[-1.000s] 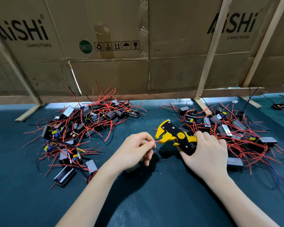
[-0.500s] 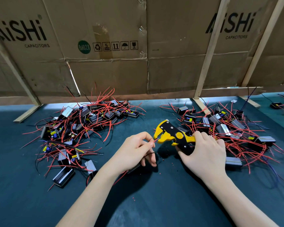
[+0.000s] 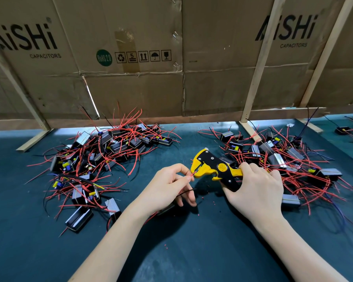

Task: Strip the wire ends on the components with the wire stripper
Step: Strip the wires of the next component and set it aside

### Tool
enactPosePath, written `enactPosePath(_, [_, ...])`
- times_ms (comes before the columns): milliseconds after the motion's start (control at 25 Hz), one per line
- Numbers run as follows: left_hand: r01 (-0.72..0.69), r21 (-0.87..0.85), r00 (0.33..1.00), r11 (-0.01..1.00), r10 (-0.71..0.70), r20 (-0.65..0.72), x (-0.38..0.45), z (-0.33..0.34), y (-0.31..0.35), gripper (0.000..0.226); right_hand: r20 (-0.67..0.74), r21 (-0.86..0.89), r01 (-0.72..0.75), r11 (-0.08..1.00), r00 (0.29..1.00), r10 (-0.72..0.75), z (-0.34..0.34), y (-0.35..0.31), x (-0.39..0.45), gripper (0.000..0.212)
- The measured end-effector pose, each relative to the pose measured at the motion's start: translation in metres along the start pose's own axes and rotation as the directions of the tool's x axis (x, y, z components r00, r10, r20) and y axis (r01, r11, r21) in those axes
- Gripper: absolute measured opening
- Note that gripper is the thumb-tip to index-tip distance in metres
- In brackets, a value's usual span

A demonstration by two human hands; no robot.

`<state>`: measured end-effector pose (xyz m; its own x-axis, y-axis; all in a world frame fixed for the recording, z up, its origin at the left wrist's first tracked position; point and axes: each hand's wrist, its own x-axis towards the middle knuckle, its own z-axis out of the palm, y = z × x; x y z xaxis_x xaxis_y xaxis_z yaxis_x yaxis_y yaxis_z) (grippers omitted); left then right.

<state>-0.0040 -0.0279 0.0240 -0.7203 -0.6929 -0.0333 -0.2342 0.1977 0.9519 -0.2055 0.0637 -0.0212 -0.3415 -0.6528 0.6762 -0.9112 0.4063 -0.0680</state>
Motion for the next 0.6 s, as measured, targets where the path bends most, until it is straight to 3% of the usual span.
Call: enactPosePath(600, [0.018,-0.040,1.000,0.999,-0.018,-0.003,0.0018,0.0004,-0.0043,0.012,0.027,0.022,-0.004,1.000,1.000,0.003,-0.0008,-0.0023,-0.0012,0.050])
